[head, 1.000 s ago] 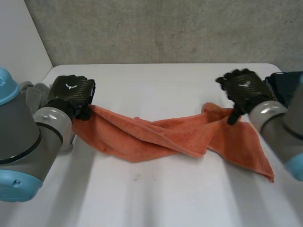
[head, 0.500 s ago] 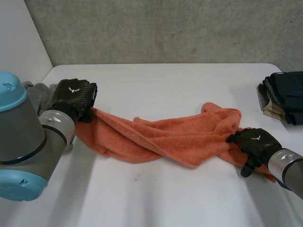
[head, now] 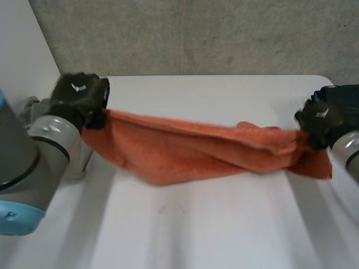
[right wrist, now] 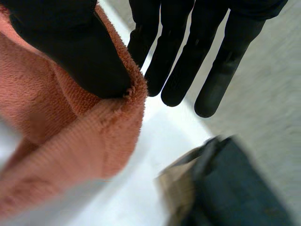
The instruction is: Fold the laundry.
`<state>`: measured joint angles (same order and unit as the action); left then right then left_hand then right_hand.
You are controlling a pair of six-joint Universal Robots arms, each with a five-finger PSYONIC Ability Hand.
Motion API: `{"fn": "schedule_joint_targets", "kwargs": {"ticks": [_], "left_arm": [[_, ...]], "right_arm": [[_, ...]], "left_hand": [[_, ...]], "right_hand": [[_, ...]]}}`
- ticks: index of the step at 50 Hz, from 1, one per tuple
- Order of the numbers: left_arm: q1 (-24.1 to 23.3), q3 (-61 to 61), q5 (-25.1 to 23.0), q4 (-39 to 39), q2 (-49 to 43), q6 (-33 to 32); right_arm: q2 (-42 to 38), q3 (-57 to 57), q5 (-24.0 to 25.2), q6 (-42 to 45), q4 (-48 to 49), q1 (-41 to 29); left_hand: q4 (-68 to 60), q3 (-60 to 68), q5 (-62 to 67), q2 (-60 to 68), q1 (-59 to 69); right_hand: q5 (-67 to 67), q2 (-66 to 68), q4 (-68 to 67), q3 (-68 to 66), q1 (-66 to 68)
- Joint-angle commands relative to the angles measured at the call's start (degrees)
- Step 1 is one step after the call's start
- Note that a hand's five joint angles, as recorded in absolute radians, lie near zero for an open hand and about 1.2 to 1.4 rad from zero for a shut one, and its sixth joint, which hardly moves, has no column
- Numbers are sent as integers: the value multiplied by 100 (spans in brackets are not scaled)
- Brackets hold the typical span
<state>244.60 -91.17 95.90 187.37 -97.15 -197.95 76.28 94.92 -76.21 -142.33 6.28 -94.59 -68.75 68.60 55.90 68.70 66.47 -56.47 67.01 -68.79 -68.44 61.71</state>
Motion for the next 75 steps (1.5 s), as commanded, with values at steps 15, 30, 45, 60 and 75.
{"fn": "schedule_joint_targets", "kwargs": {"ticks": [15, 30, 45, 60, 75], "left_arm": [[-61, 853, -124, -747, -988, -1378], [-79, 3562, -98, 3691, -2396, -1984], [-35, 1103, -71, 3033, -2124, -2047], [-26, -50, -89, 3025, -2194, -1888], [-9, -402, -98, 3016, -1746, -1642]], "right_arm": [[-279, -1590, -175, 1858, -2643, -33], [-764, -2355, -870, 1163, 3424, -560], [-992, -1776, 281, 944, 225, -631], [-2039, -1319, 256, -329, -22, -394], [-1388, -677, 211, -2520, -523, 458]], "left_hand": [[-1125, 1140, 1410, 1130, 1353], [-1125, 1140, 1410, 1130, 1353], [-1125, 1140, 1410, 1130, 1353], [-1125, 1140, 1410, 1130, 1353], [-1125, 1140, 1410, 1130, 1353]], "right_hand": [[-1353, 1299, -1121, -1156, 1829], [-1353, 1299, -1121, -1156, 1829], [-1353, 1299, -1121, -1156, 1829], [-689, 635, -457, -492, 1165], [4495, -4550, 4728, 4693, -4020]]}}
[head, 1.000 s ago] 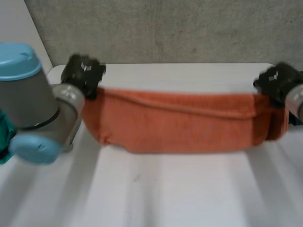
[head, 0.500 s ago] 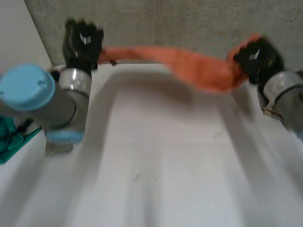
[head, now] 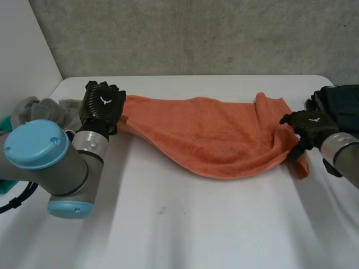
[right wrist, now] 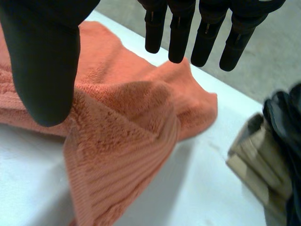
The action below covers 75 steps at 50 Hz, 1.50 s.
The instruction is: Fold the laundry.
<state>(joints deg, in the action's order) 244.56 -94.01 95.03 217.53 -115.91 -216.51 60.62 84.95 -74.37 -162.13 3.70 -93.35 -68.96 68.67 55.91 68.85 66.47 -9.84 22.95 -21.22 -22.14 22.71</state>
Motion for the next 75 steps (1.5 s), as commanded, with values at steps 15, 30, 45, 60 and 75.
{"fn": "schedule_joint_targets", "kwargs": {"ticks": [15, 30, 45, 60, 75], "left_arm": [[4, -100, -10, -17, 112, 276], [48, -399, -10, -2046, 1605, 197], [206, -1014, -125, -4615, 2776, -1412], [206, 2358, 200, -2586, -511, -1719], [180, 3424, 209, 1416, -626, -1764]], "right_arm": [[-612, 188, -7, 162, -150, 327], [1573, 329, -253, 1673, -816, 414], [2728, 627, -412, 4734, -3235, 643], [460, -1296, -1660, 4717, -408, -464], [591, -1640, -1132, 4146, 3507, -825]], "left_hand": [[-1104, 1133, 1409, 1115, 1353], [-1104, 1133, 1409, 1115, 1353], [-1104, 1133, 1409, 1115, 1353], [-1104, 1133, 1409, 1115, 1353], [-1104, 1133, 1409, 1115, 1353]], "right_hand": [[-4106, 3796, -3969, -3876, 3819], [-6016, 5705, -5878, -5786, 5729], [-6016, 5705, -5878, -5786, 5729], [-6016, 5705, -5878, -5786, 5729], [-6016, 5705, -5878, -5786, 5729]]}}
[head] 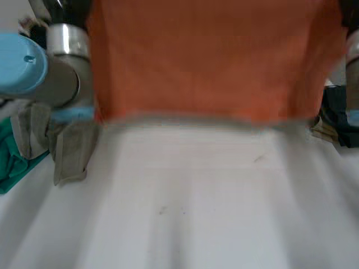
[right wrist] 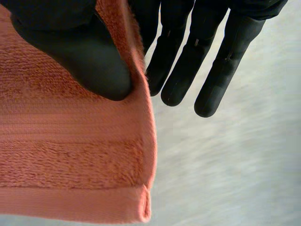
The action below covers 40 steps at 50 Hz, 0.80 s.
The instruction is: Fold the laundry.
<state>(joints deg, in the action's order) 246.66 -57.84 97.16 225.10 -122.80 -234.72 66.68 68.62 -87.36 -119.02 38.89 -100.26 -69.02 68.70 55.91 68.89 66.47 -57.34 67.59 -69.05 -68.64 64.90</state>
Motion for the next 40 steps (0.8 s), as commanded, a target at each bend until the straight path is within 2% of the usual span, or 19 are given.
{"fn": "schedule_joint_targets", "kwargs": {"ticks": [1, 7, 10, 14, 20, 24, 28, 32, 33, 36, 37, 40], "left_arm": [[-39, -244, -4, 510, 63, 101], [23, -999, -4, -255, 28, 786], [40, -1447, -4, -326, -42, 1015], [32, -1939, -13, -317, -340, 1042], [-21, -2459, -13, -388, -561, 1060], [-30, -3012, -31, -431, -535, 963], [-56, -3785, -31, -756, -44, 753], [-48, -4603, -39, -1537, 984, 393], [-56, -4891, -22, -2044, 1299, 218], [-65, -5245, -4, -3030, 1714, -73], [-91, -5420, -4, -3755, 1959, -187], [-127, -5545, -48, -4744, 2181, -232]], "right_arm": [[-41, -6, 166, -218, -91, -143], [-234, 90, 245, -903, -1014, -196], [-471, 187, 421, -1246, -1533, -187], [-919, 327, 632, -1493, -2025, -161], [-1570, 468, 606, -1493, -2421, -152], [-1501, 749, 553, -1449, -2737, -143], [-887, 1179, 509, -1414, -3492, -117], [-148, 1575, 439, -1107, -4879, 137], [88, 1784, 413, -845, -5552, 312], [380, 2155, 404, -326, -6532, 542], [572, 2347, 412, 59, -6978, 656], [671, 2568, 386, 492, -7054, 753]], "left_hand": [[-1098, 1130, 1409, 1111, 1353], [-1098, 1130, 1409, 1111, 1353], [-1098, 1130, 1409, 1111, 1353], [-1098, 1130, 1409, 1111, 1353], [-1098, 1130, 1409, 1111, 1353], [-1098, 1130, 1409, 1111, 1353], [-1098, 1130, 1409, 1111, 1353], [-1098, 1130, 1409, 1111, 1353], [-1098, 1130, 1409, 1111, 1353], [-1098, 1130, 1409, 1111, 1353], [-1098, 1130, 1409, 1111, 1353], [-1098, 1130, 1409, 1111, 1353]], "right_hand": [[-1266, 1241, -1095, -1136, 1510], [-1266, 1241, -1095, -1136, 1510], [-1266, 1241, -1095, -1136, 1510], [-1266, 1241, -1095, -1136, 1510], [-1266, 1241, -1095, -1136, 1510], [-1266, 1241, -1095, -1136, 1510], [-1266, 1241, -1095, -1136, 1510], [-1266, 1241, -1095, -1136, 1510], [-1266, 1241, -1095, -1136, 1510], [-1266, 1241, -1095, -1136, 1510], [-1266, 1241, -1095, -1136, 1510], [-1266, 1241, -1095, -1136, 1510]]}}
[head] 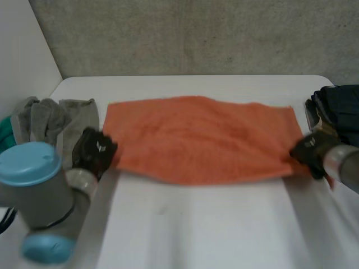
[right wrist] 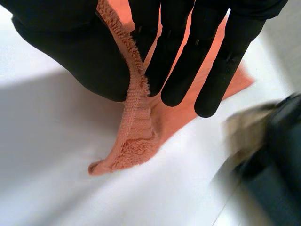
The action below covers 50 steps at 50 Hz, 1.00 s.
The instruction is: Fold the laundry.
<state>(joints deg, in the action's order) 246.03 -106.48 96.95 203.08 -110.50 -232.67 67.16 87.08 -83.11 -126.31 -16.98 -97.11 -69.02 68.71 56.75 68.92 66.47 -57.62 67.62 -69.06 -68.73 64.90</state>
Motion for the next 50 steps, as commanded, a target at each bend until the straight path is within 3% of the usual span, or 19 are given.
{"fn": "schedule_joint_targets", "kwargs": {"ticks": [1, 8, 15, 20, 28, 30, 31, 32, 33, 35, 40, 45, 50], "left_arm": [[-81, -646, -44, -2858, 960, -420], [-143, -58, -1, -2230, 574, -393], [-301, 1111, 87, -675, -366, -288], [-301, 2067, 271, 764, -1366, -349], [-319, 3430, 412, 1410, -2668, -586], [-319, 3607, 421, 1419, -2845, -674], [-319, 3669, 412, 1427, -2906, -701], [-336, 3722, 378, 1436, -2994, -718], [-354, 3713, 360, 1436, -3012, -710], [-424, 3661, 351, 1462, -3021, -710], [-792, 3477, 316, 1682, -2881, -666], [-837, 2985, 368, 1823, -2389, -666], [-837, 2247, 360, 1823, -1915, -648]], "right_arm": [[614, 722, -48, 1232, -1397, 439], [291, 355, -179, 1110, -345, 387], [-519, -165, -513, 810, 1247, 211], [-1046, -305, -575, 810, 2923, -88], [-1819, -700, -470, 854, 4842, -203], [-1978, -824, -373, 854, 4932, -238], [-2066, -894, -373, 854, 4958, -264], [-2250, -1043, -416, 854, 4958, -316], [-2304, -1079, -443, 863, 4967, -334], [-2357, -1123, -513, 802, 4976, -352], [-2059, -939, -645, 416, 4906, -405], [-1339, -403, -567, -533, 4625, -352], [-478, -8, -85, -1455, 2986, 59]], "left_hand": [[-1098, 1129, 1325, 1108, 1353], [-1098, 1129, 1325, 1108, 1353], [-1098, 1129, 1325, 1108, 1353], [-1098, 1129, 1325, 1108, 1353], [-1098, 1129, 1325, 1108, 1353], [-1098, 1129, 1325, 1108, 1353], [-1098, 1129, 1325, 1108, 1353], [-201, 232, 428, 211, 456], [1790, -1759, -1562, -1780, -1535], [5902, -5871, -5675, -5892, -5647], [5902, -5871, -5675, -5892, -5647], [5902, -5871, -5675, -5892, -5647], [5902, -5871, -5675, -5892, -5647]], "right_hand": [[-1238, 1238, -1094, -1127, 1510], [-1238, 1238, -1094, -1127, 1510], [-1238, 1238, -1094, -1127, 1510], [-1238, 1238, -1094, -1127, 1510], [-1238, 1238, -1094, -1127, 1510], [-1238, 1238, -1094, -1127, 1510], [-211, 212, -67, -100, 483], [4861, -4861, 5006, 4972, -4590], [5762, -5762, 5906, 5873, -5490], [5762, -5762, 5906, 5873, -5490], [5762, -5762, 5906, 5873, -5490], [5762, -5762, 5906, 5873, -5490], [5762, -5762, 5906, 5873, -5490]]}}
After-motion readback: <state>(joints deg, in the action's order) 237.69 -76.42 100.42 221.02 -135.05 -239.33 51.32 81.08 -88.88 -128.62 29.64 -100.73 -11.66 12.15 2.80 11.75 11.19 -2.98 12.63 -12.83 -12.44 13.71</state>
